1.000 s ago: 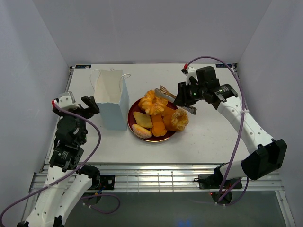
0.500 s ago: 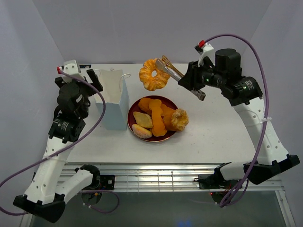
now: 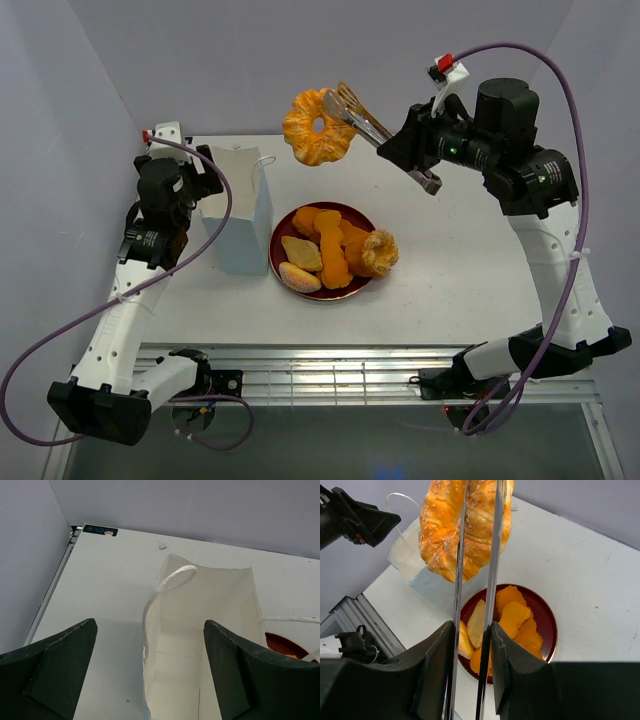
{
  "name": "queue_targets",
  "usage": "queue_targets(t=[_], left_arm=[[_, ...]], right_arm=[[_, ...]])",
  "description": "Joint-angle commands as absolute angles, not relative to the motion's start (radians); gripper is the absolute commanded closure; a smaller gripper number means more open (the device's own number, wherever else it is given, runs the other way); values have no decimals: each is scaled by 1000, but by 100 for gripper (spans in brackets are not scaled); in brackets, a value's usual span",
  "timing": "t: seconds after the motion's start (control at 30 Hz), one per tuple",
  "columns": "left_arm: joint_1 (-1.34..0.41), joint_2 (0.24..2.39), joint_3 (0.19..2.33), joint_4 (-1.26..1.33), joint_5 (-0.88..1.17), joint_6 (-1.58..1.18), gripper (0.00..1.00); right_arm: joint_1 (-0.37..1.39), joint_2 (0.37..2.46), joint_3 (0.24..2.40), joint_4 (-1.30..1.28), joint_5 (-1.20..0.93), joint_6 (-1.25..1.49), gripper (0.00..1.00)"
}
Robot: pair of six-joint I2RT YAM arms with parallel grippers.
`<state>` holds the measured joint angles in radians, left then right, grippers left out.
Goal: Place the fake bread into the paper bag
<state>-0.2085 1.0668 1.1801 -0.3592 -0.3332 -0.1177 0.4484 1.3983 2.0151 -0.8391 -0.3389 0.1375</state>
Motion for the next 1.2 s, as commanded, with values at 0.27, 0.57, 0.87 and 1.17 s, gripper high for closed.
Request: queue_targets(t=[0.27, 0.57, 0.87, 1.17], left_arm=[[-207, 1031, 1088, -183, -207, -106, 30], [-206, 1057, 1054, -152, -261, -95, 71], [-206, 985, 953, -62, -279, -130, 100], [-195, 966, 922, -43, -256, -178, 100]], right_arm=[[477, 1476, 2080, -681, -429, 241, 92], [534, 1581, 2166, -578, -465, 351, 92], [606, 1664, 2157, -460, -419, 414, 92], [670, 1753, 2171, -393, -376, 465, 92]])
